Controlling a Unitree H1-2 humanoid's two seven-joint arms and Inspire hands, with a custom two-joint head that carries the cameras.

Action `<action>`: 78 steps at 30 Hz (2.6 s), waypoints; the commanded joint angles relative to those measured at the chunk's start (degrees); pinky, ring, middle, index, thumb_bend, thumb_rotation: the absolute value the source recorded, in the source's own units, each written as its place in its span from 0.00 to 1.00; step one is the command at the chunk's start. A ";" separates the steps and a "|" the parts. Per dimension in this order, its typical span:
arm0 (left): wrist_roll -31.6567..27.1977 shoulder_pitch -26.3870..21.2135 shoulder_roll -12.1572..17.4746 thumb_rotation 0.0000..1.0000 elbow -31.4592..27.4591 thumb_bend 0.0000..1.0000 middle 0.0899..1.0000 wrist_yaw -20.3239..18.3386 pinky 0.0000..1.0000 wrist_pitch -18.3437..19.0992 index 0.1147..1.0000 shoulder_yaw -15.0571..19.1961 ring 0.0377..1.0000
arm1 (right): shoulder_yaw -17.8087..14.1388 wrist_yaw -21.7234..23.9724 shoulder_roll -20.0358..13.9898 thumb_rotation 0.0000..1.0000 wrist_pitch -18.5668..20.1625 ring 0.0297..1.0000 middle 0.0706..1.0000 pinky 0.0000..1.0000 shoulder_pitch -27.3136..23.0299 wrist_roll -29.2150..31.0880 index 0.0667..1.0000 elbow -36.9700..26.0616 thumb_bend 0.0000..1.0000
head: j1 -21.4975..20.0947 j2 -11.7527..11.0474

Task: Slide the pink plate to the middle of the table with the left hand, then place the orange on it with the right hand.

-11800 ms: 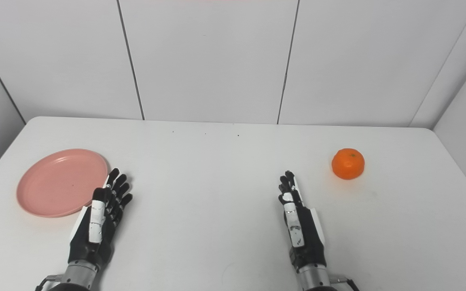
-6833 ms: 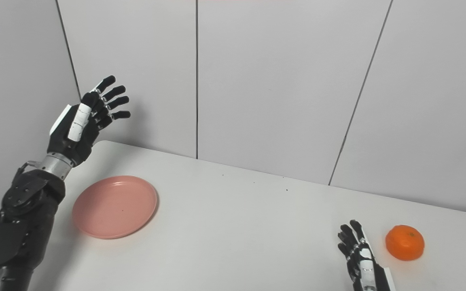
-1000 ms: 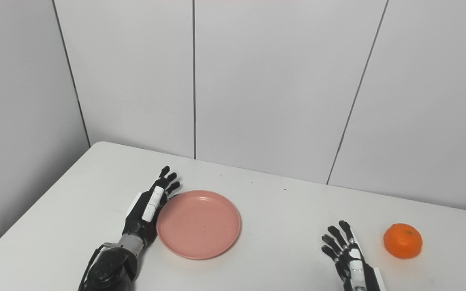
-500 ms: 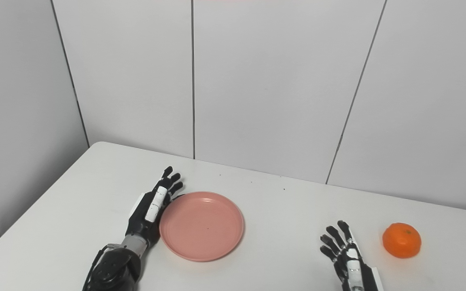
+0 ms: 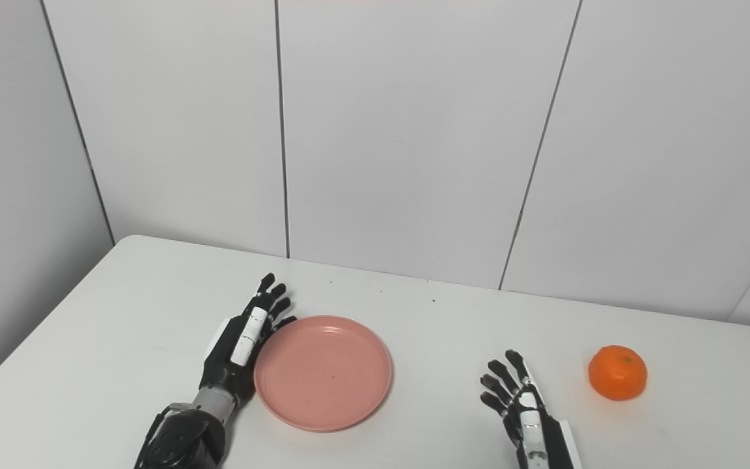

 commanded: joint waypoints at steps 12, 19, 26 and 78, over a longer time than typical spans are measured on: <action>0.49 0.06 -2.39 0.80 -0.28 1.00 0.99 1.14 0.86 0.55 1.00 -0.29 0.97 | 1.73 -1.11 2.73 1.00 1.02 0.84 0.88 0.83 3.33 -1.25 0.94 1.53 0.85 | -2.92 0.84; 0.47 0.19 -4.19 0.77 -1.20 0.95 0.98 2.04 0.86 1.85 1.00 -0.63 0.97 | 2.31 -1.91 3.32 1.00 2.04 0.84 0.87 0.83 3.78 -2.01 0.94 0.32 0.86 | -4.30 1.44; 0.49 0.26 -5.49 0.77 -2.27 0.93 0.98 2.06 0.85 3.07 1.00 -1.38 0.96 | 2.62 -2.01 3.49 1.00 2.39 0.85 0.88 0.84 3.83 -2.14 0.94 -0.24 0.86 | -5.25 1.74; 0.66 1.18 -6.22 0.78 -3.89 0.90 0.99 0.44 0.83 5.38 1.00 -4.26 0.96 | 3.37 -12.12 5.11 1.00 -5.46 0.97 0.98 0.96 4.70 -15.78 0.95 -0.94 0.85 | -10.62 4.05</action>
